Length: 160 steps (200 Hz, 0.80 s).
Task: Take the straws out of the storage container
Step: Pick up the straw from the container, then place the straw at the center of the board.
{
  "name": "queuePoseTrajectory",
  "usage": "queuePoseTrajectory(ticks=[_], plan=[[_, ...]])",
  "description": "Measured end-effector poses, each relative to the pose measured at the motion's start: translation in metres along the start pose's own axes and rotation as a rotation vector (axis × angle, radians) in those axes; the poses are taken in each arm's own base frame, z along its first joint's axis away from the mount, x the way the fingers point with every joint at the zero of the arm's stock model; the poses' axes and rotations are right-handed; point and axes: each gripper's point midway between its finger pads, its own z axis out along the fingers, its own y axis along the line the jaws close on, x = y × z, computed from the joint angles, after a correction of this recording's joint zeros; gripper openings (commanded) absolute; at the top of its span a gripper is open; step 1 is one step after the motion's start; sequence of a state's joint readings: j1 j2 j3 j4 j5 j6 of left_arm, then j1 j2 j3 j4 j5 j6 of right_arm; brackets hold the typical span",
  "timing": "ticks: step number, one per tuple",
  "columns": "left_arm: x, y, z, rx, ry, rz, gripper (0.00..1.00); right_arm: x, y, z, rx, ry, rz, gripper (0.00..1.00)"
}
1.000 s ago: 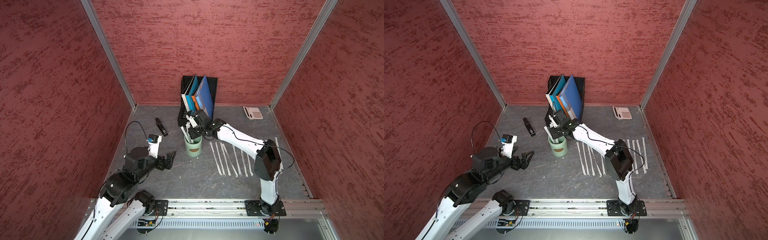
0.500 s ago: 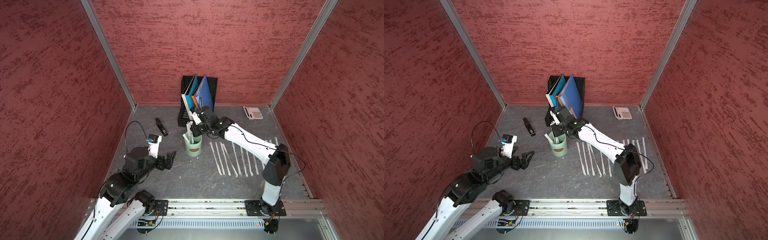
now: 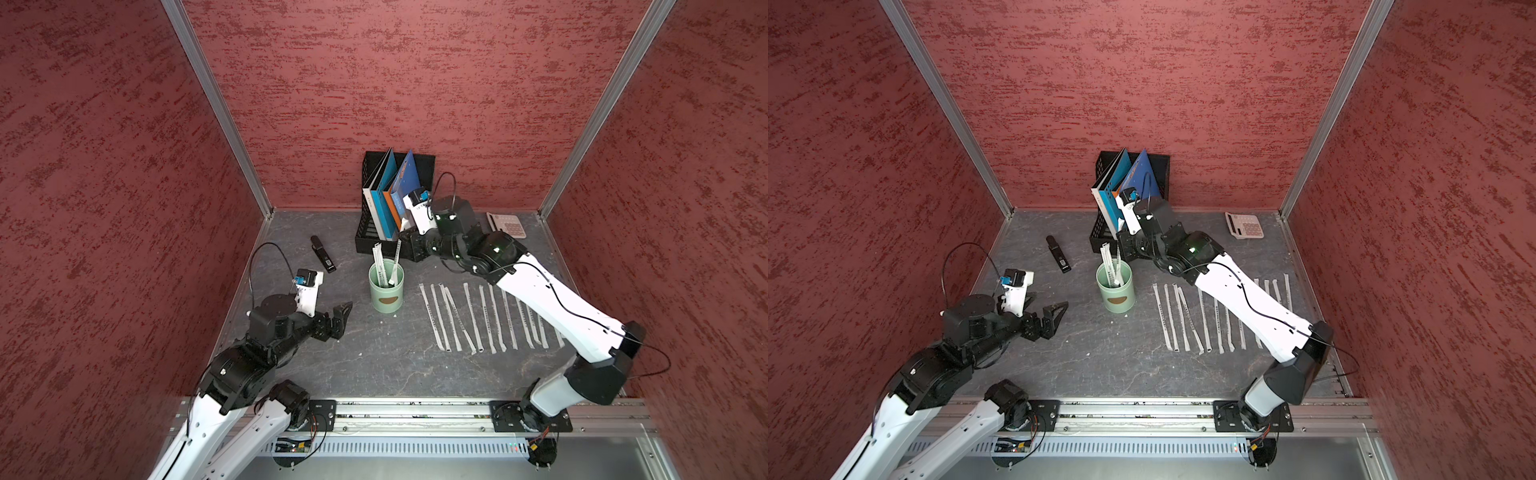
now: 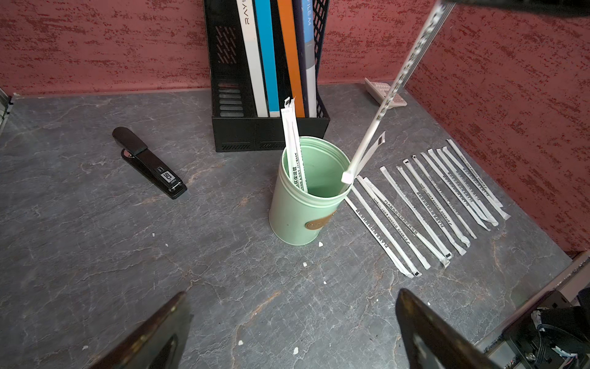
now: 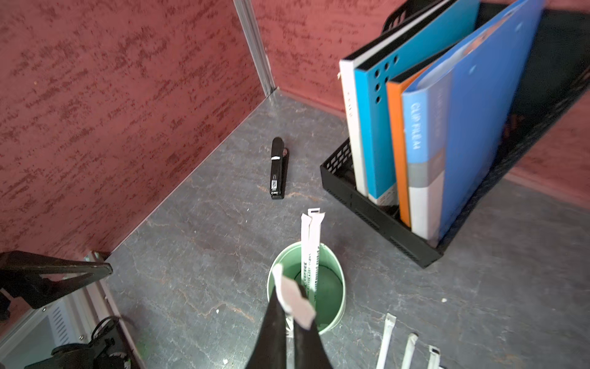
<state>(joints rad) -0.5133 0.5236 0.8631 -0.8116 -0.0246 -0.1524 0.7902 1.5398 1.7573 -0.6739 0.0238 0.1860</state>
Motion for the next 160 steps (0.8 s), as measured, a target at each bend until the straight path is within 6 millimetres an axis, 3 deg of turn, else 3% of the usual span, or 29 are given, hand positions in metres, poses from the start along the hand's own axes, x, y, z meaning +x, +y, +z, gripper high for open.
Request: queuePoseTrajectory(ticks=[35,113,140,160], plan=[[0.000,0.000,-0.001,0.001,-0.003,0.000,1.00,-0.030,-0.009,-0.036,0.062,-0.126,-0.013,0.03],[0.000,0.000,0.000,0.000,0.000,0.000,1.00,-0.069,-0.024,-0.093,0.172,-0.262,-0.048,0.04],[0.000,0.000,0.000,0.000,-0.001,0.000,0.99,-0.070,-0.025,-0.090,0.190,-0.216,-0.060,0.03],[0.000,0.000,0.000,0.001,-0.001,0.000,0.99,-0.045,-0.032,-0.061,0.205,-0.082,-0.061,0.03]])
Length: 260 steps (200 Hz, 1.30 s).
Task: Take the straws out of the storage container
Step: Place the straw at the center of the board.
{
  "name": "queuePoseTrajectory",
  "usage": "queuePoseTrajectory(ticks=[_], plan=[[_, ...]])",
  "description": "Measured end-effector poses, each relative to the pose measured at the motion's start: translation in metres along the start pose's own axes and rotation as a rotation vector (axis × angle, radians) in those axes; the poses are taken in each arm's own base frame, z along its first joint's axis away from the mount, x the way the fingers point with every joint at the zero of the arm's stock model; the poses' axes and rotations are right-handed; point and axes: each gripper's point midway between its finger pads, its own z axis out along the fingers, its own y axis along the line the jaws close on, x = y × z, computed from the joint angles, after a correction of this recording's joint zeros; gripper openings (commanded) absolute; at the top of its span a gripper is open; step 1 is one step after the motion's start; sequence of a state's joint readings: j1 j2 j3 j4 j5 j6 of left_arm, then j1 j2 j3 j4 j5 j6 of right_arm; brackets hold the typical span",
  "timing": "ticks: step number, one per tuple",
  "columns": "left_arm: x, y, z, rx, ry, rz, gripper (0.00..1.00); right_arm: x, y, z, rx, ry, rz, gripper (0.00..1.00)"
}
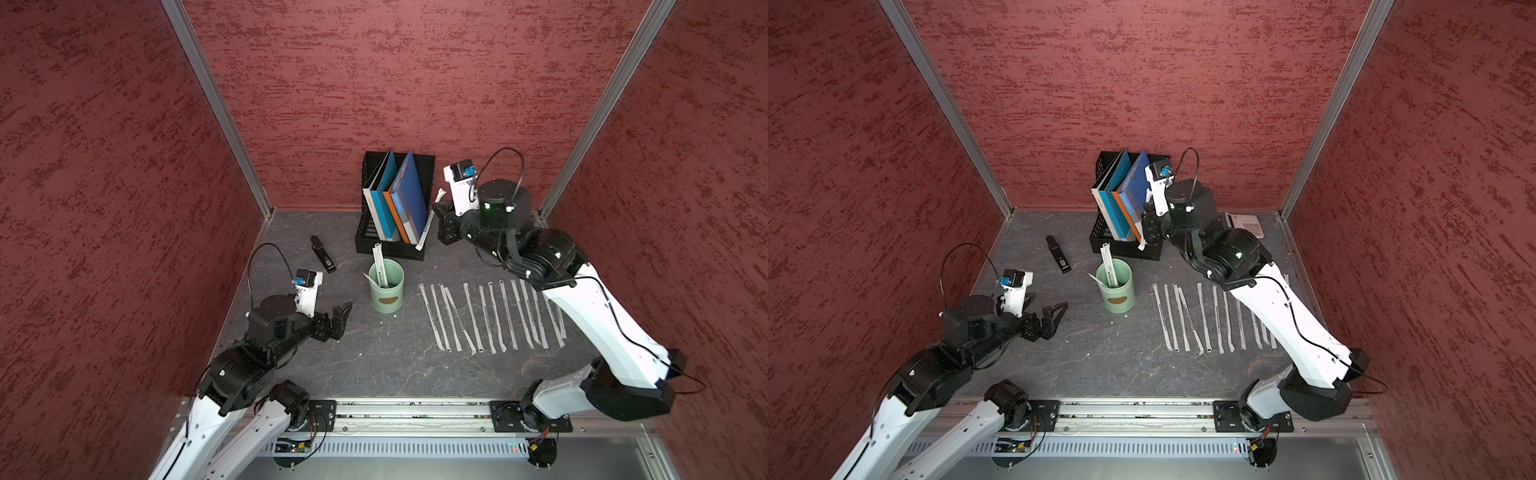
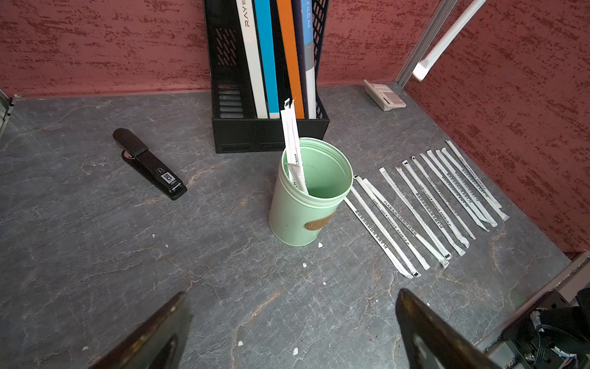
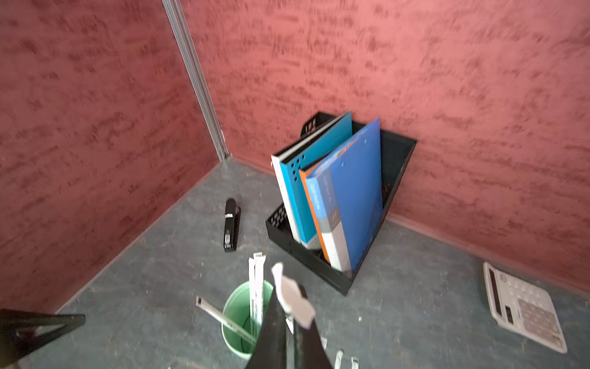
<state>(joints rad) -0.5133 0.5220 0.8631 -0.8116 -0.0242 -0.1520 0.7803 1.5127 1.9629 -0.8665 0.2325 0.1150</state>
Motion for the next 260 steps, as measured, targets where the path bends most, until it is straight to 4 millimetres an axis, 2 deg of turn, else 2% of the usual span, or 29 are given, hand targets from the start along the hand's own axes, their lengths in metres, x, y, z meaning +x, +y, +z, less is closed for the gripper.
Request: queuePoseTrajectory(ticks=[28,49,81,118,151,183,260], plan=[[-0.001,0.000,-0.001,0.002,-0.005,0.000,1.00,0.067,0.002,0.049,0.011,0.285,-0.017,0.02],[-0.001,0.000,-0.001,0.003,-0.006,0.000,1.00,0.120,0.000,0.071,0.033,0.487,-0.032,0.02],[-0.001,0.000,-0.001,0.003,-0.006,-0.001,1.00,0.179,-0.006,0.078,0.043,0.688,-0.016,0.03],[-0.001,0.000,-0.001,0.003,-0.006,0.000,0.99,0.226,-0.015,0.083,0.044,0.831,0.061,0.03],[-0.001,0.000,-0.001,0.002,-0.006,0.000,0.99,0.269,-0.016,0.104,0.036,0.947,0.131,0.03],[-0.001,0.000,-0.001,0.001,-0.006,0.000,0.99,0.298,-0.014,0.124,0.023,1.012,0.204,0.03],[-0.001,0.000,-0.001,0.001,-0.006,-0.001,1.00,0.314,-0.013,0.148,-0.007,1.030,0.323,0.05]])
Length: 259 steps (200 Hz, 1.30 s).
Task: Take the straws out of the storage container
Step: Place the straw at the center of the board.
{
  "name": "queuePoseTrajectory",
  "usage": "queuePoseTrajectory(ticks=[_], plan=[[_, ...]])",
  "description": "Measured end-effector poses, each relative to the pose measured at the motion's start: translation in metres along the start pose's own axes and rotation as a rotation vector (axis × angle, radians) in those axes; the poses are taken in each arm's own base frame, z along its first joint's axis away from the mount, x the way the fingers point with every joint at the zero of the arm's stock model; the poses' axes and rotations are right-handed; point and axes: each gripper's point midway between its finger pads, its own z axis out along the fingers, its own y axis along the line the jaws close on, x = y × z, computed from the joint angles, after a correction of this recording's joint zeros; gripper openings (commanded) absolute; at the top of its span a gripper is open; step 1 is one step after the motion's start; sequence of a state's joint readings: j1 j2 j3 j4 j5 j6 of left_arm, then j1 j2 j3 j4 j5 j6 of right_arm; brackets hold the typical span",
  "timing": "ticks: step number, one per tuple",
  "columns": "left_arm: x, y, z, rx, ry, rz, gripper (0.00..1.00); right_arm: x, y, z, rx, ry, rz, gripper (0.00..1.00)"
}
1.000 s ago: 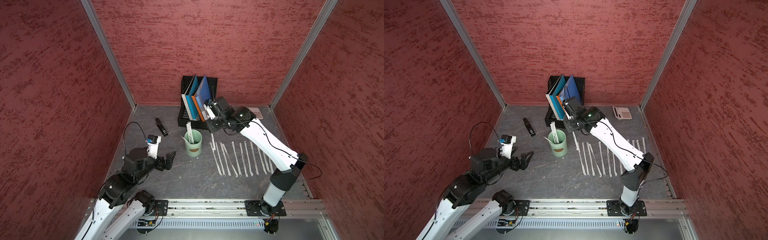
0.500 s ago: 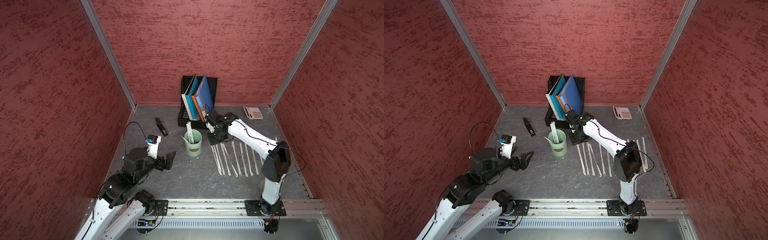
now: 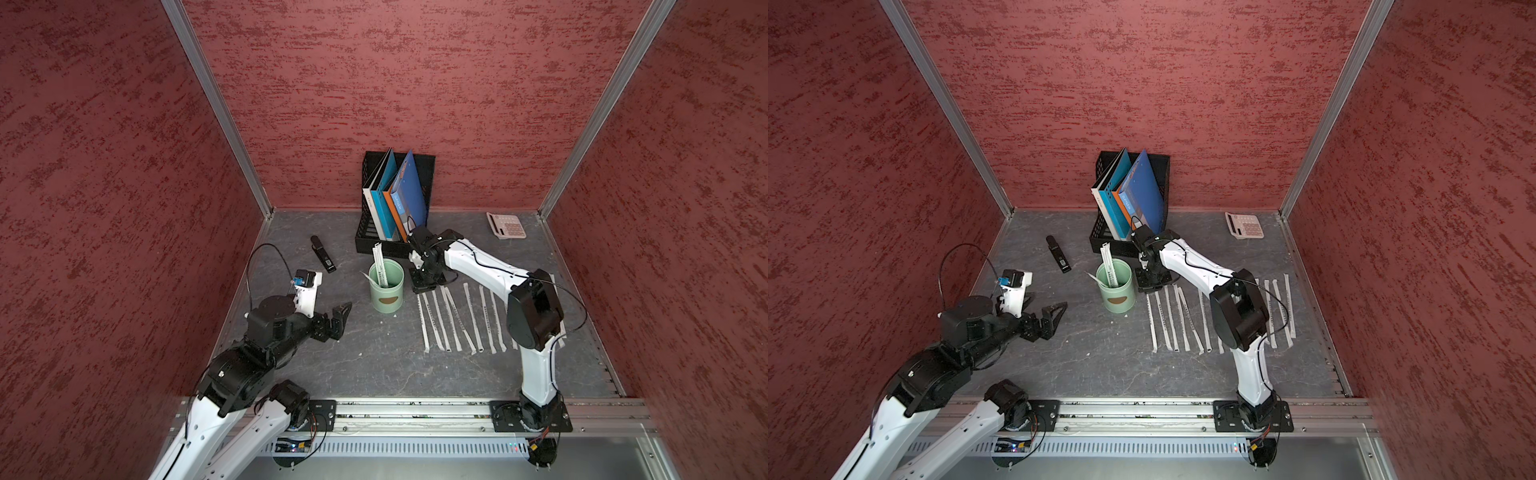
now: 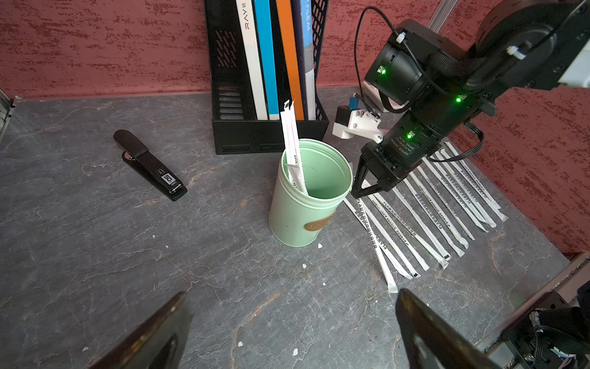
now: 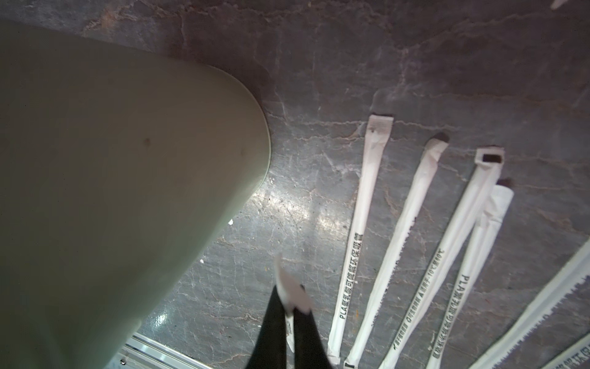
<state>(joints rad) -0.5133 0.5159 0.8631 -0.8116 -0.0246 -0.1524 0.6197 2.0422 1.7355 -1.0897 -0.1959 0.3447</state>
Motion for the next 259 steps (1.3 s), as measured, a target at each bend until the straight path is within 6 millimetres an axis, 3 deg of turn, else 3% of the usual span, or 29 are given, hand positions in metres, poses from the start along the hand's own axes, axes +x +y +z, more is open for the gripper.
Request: queuePoseTrajectory(ticks=[45,103,138,206,240,259], plan=[[0.000,0.000,0.000,0.000,0.000,0.000,0.99,-0.004,-0.010,0.027,0.006,0.040,0.049,0.07],[0.000,0.000,0.000,0.000,0.000,0.000,1.00,-0.007,-0.011,0.038,-0.013,0.041,0.109,0.08],[0.000,0.000,0.000,0.000,0.000,0.000,0.99,0.002,-0.016,0.048,-0.015,0.066,0.146,0.10],[0.000,0.000,0.000,0.000,0.000,0.000,0.99,-0.002,-0.015,0.051,-0.023,0.052,0.161,0.25],[0.000,0.000,0.000,0.000,0.000,0.000,1.00,-0.002,-0.016,0.049,-0.016,0.051,0.164,0.27],[0.000,0.000,0.000,-0.001,0.002,0.000,0.99,-0.004,-0.016,0.039,-0.009,0.028,0.160,0.28]])
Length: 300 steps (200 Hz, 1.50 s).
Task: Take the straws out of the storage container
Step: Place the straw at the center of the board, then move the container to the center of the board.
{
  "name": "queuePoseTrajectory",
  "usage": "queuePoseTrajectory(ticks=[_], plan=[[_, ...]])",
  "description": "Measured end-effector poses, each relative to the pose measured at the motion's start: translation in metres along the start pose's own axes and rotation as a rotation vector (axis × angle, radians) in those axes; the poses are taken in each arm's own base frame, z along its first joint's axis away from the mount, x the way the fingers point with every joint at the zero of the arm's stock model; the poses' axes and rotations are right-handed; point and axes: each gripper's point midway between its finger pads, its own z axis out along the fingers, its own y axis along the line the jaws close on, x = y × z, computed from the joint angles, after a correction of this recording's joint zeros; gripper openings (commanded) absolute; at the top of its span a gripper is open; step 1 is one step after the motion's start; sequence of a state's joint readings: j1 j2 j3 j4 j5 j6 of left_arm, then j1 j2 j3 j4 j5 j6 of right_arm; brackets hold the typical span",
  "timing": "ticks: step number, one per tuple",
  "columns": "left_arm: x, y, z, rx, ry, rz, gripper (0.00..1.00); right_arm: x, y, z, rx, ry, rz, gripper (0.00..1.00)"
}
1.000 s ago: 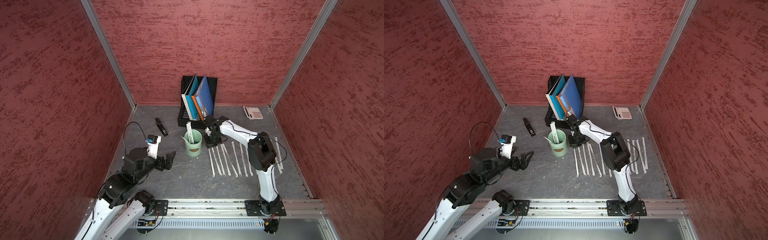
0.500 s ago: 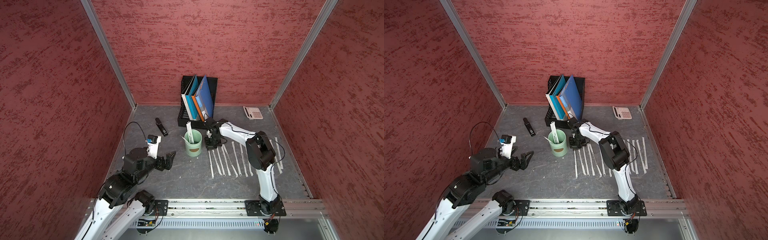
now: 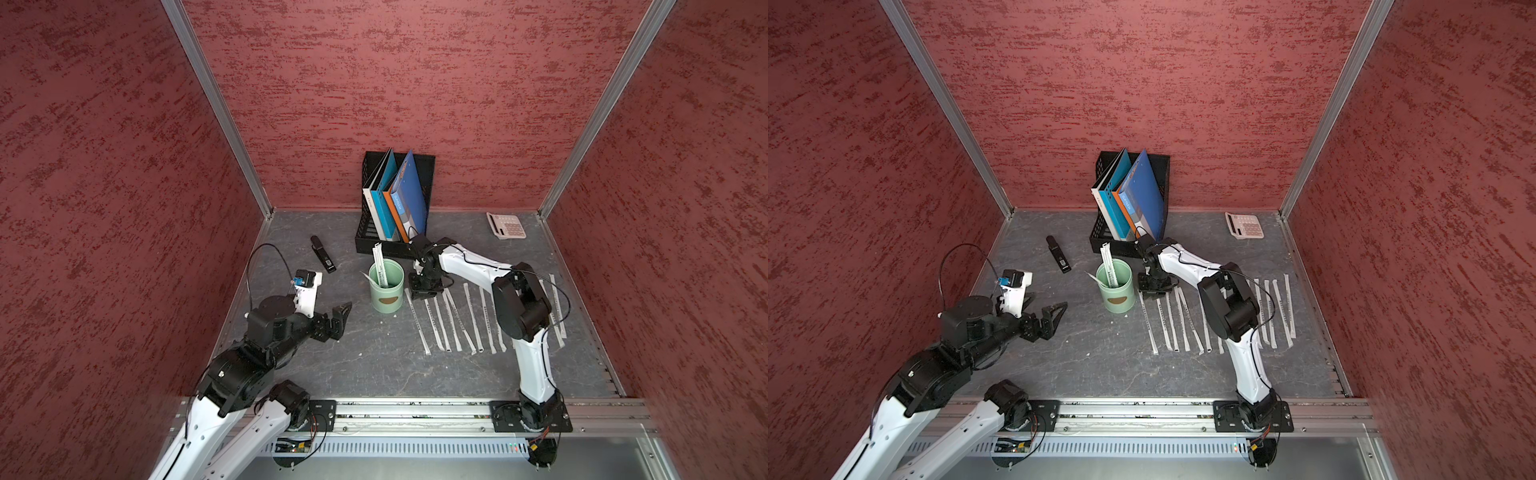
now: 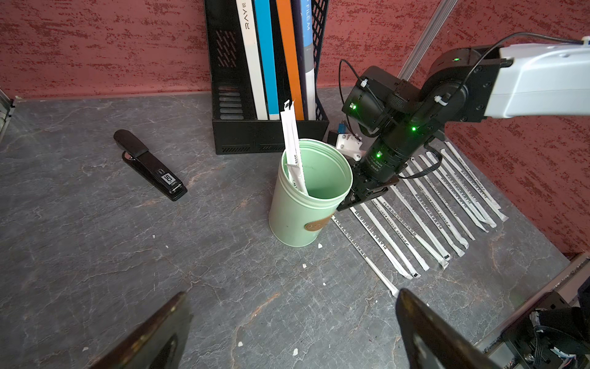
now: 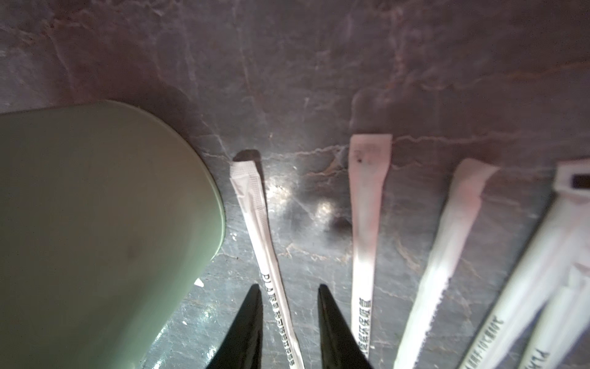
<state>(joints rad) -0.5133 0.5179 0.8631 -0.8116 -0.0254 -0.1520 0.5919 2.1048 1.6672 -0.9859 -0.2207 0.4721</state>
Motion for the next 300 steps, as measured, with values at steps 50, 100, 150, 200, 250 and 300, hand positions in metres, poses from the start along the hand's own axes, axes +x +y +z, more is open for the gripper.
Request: queuePoseTrajectory(ticks=[50,100,150,200,250,300], plan=[[0.000,0.001,0.001,-0.007,0.003,0.000,0.99,-0.024,0.026,-0.085,-0.057,-0.194,-0.058,0.21],[-0.003,0.003,-0.005,-0.013,-0.026,-0.008,0.99,-0.038,0.037,-0.086,-0.081,-0.223,-0.086,0.02],[-0.004,0.004,-0.007,-0.021,-0.034,-0.011,1.00,-0.027,0.035,-0.055,-0.064,-0.154,-0.088,0.00],[-0.004,0.005,-0.007,-0.026,-0.036,-0.011,0.99,-0.022,0.047,-0.038,-0.066,-0.132,-0.117,0.00],[-0.005,0.005,-0.009,-0.027,-0.044,-0.011,1.00,-0.021,0.070,-0.029,-0.089,-0.122,-0.152,0.00],[-0.007,0.005,-0.012,-0.023,-0.058,-0.012,0.99,-0.020,0.097,-0.024,-0.111,-0.129,-0.183,0.00]])
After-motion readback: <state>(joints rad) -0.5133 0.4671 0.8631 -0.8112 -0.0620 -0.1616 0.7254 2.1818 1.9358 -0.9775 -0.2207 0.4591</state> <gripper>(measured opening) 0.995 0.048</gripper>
